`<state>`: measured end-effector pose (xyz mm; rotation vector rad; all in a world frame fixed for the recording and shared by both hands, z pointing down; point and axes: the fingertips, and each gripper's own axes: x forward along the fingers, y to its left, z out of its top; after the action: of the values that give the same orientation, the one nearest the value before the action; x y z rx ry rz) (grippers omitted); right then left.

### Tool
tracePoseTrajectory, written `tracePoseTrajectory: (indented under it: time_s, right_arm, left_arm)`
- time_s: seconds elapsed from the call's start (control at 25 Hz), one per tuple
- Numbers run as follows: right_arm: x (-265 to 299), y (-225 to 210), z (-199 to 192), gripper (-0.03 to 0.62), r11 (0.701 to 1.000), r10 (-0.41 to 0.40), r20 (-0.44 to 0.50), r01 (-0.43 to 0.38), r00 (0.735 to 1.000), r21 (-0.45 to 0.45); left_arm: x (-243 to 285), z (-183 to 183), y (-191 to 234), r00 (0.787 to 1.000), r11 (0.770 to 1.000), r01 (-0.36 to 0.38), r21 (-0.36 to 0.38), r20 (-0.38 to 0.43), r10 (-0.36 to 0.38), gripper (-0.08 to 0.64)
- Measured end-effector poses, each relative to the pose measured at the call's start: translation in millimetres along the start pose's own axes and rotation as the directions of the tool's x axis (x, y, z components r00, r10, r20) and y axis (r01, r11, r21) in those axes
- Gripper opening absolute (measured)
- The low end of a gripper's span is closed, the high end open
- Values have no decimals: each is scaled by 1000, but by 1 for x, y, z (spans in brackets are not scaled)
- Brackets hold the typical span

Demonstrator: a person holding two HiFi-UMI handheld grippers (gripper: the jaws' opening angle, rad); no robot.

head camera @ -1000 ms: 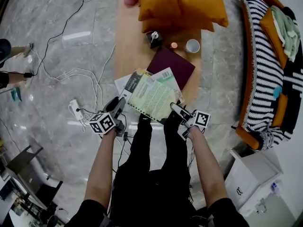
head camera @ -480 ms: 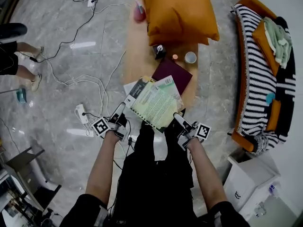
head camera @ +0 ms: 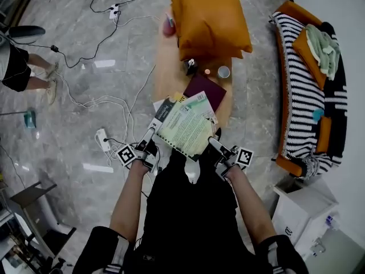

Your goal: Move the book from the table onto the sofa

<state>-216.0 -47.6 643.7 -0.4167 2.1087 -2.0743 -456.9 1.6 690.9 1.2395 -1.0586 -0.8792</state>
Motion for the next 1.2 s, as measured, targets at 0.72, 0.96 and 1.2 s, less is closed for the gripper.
tracePoseTrajectory:
  time_s: [0.72, 0.96, 1.2]
  right_arm:
    - [-31, 83, -25, 158, 988, 143, 52, -140, 988, -67]
    - [-31, 110, -26, 161, 969, 206, 29, -199, 978, -148]
    - [-26, 109, -31, 169, 968, 191, 38, -182, 981, -170]
  left_arm:
    - [-6, -38, -105, 956, 960, 266, -83, -109, -274, 170]
    - [-9, -38, -137, 939, 947, 316, -58, -127, -321, 166]
    - [-12, -37, -149, 932, 944, 329, -22, -156, -328, 164]
